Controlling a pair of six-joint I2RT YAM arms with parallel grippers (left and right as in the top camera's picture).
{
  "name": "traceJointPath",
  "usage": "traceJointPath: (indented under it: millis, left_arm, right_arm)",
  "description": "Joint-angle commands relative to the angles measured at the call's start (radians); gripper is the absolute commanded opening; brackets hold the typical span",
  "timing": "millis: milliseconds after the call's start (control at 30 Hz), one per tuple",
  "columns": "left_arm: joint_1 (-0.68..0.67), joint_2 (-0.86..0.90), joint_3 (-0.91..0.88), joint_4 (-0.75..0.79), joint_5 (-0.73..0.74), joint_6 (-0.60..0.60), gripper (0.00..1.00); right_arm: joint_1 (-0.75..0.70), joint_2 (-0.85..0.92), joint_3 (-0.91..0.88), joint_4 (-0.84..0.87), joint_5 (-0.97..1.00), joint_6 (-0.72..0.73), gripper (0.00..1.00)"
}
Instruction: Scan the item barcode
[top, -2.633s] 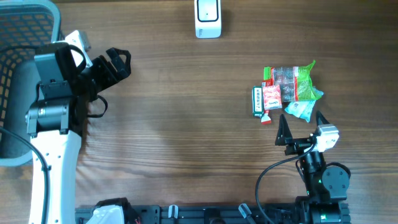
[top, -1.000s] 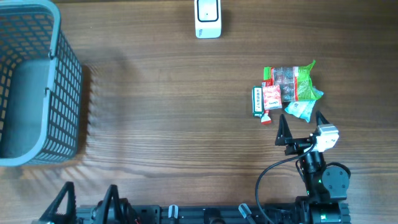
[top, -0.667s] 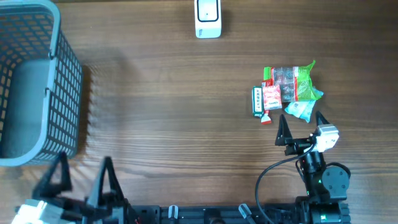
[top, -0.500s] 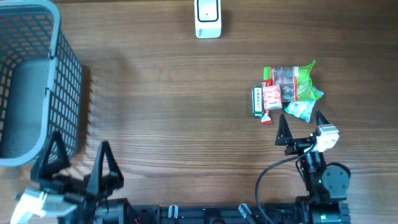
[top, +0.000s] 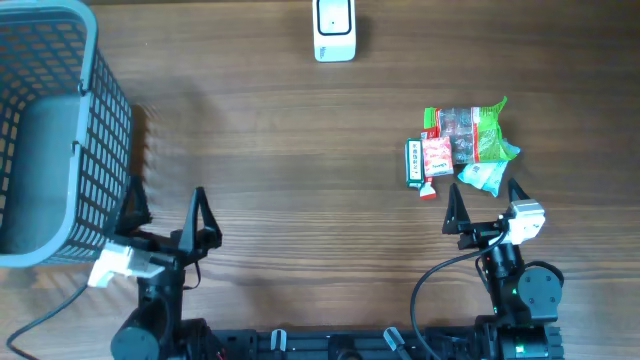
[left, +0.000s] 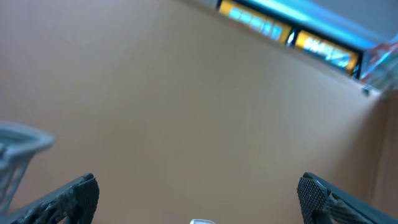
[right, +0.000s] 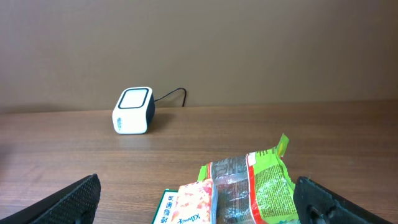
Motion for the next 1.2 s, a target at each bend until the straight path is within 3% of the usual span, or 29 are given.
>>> traceJointPath:
  millis: [0,433,767,900,1167]
  left_arm:
    - [-0.005,-0.005,-0.032,-0.073,-0.04,0.012,1.0]
    - [-0.001,-0.006,-0.051,-0.544,-0.096,0.013,1.0]
    - [-0.023,-0.006,-0.051,-0.553,-0.095,0.333,1.0]
    - [-0.023,-0.006,-0.051,-0.553,-0.098,0.402,1.0]
    - [-0.022,-0.006,-0.051,-0.552,-0.098,0.401,1.0]
  right_arm:
    - [-0.003,-0.01,-0.001,0.006,-0.016,-0.006,1.0]
    - [-0.003,-0.01,-0.001,0.006,-0.016,-0.007,1.0]
    - [-0.003,-0.01,-0.001,0.006,-0.016,-0.006,1.0]
    - [-0.003,-0.01,-0.001,0.006,-0.016,-0.007,1.0]
    - [-0.003,-0.01,-0.001,0.006,-0.016,-0.006,1.0]
